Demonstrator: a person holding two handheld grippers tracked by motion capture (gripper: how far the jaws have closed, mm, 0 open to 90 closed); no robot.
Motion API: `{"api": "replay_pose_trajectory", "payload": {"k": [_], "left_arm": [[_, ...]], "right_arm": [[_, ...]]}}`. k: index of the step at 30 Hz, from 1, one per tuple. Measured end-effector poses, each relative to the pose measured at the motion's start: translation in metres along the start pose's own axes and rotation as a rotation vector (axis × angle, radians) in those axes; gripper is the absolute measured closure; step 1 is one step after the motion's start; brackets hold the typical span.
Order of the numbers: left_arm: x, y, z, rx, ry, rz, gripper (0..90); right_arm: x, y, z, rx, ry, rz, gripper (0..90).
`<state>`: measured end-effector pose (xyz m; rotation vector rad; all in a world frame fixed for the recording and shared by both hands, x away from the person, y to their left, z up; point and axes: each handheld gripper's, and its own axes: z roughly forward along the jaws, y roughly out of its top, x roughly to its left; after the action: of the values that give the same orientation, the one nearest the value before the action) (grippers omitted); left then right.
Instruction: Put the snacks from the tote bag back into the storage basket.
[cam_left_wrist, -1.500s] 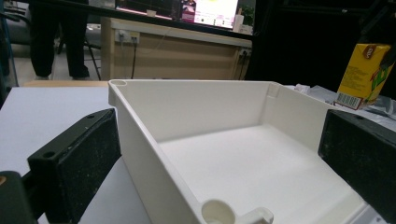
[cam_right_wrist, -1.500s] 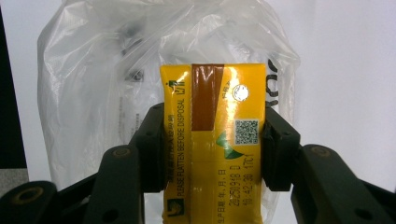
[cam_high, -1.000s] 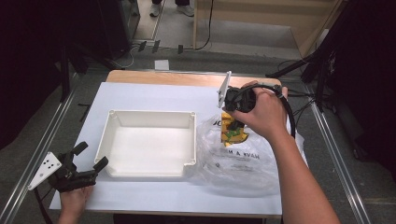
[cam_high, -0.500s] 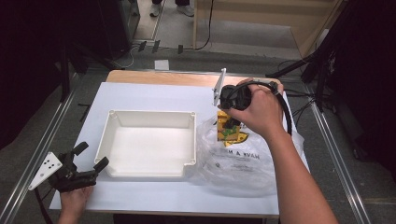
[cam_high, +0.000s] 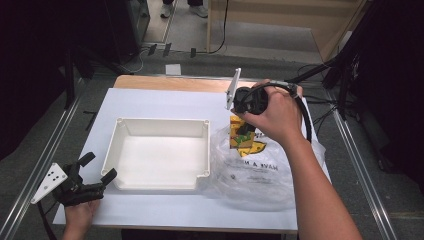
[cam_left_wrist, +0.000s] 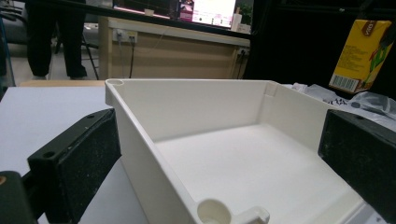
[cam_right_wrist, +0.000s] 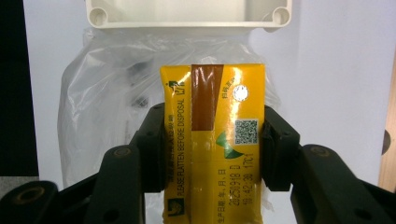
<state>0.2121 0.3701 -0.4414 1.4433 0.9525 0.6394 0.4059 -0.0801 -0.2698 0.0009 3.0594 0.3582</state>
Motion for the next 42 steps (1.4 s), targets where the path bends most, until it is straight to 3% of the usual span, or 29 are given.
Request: {"api": "replay_pose_trajectory", "payload": {"k": [8, 42], "left_arm": [[0.000, 0.000, 0.000, 0.002, -0.001, 0.000, 0.0], [-0.002, 0.000, 0.002, 0.010, 0.002, 0.014, 0.0]], "right_arm": [[0.000, 0.008, -0.005, -0.030, -0.005, -0.001, 53.8], [-0.001, 0.047, -0.003, -0.052, 0.024, -0.028, 53.9]]}}
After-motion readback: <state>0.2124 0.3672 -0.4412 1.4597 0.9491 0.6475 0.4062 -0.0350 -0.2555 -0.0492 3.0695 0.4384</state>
